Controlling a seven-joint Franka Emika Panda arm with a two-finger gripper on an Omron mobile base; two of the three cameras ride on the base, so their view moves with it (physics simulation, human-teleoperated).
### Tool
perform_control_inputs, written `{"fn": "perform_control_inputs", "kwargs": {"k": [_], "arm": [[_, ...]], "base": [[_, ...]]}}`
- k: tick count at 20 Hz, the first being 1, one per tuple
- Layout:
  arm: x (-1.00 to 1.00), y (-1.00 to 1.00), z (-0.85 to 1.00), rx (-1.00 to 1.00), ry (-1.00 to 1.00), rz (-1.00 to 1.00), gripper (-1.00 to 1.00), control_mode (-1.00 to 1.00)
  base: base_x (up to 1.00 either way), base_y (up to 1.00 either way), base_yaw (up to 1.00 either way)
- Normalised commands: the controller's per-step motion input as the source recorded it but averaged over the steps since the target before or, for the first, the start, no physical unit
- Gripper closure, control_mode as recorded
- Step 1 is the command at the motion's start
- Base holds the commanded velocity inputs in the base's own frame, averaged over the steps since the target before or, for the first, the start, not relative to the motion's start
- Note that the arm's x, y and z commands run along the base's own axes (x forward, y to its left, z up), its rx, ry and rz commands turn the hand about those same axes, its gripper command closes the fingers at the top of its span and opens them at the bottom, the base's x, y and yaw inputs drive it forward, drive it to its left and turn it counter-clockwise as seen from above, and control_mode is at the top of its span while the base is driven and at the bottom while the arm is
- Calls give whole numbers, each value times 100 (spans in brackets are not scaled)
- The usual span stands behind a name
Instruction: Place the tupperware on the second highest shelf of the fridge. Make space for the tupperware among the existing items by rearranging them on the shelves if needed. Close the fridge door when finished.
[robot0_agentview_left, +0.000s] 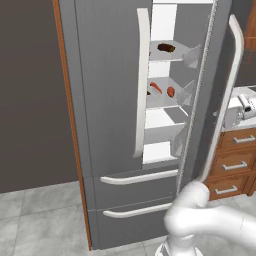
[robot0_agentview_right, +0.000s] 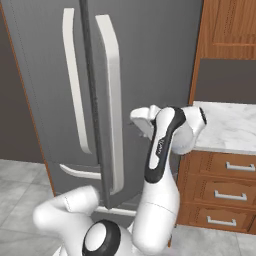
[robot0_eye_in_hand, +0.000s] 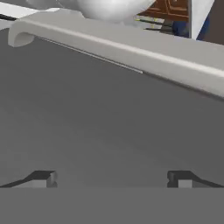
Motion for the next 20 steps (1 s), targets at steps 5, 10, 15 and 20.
{"fn": "perform_control_inputs", "kwargs": {"k": [5,10,15,20], "arm": [[100,42,0,0,-12,-43,-100,-100],[100,20,0,-1,-10,-47,-100,-100],[100,9,0,-4,-5,-50,-100,-100],[100,0,10,-4,3,-41,-100,-100]], "base": [[0,0,0],[0,0,0],[0,0,0],[0,0,0]]}}
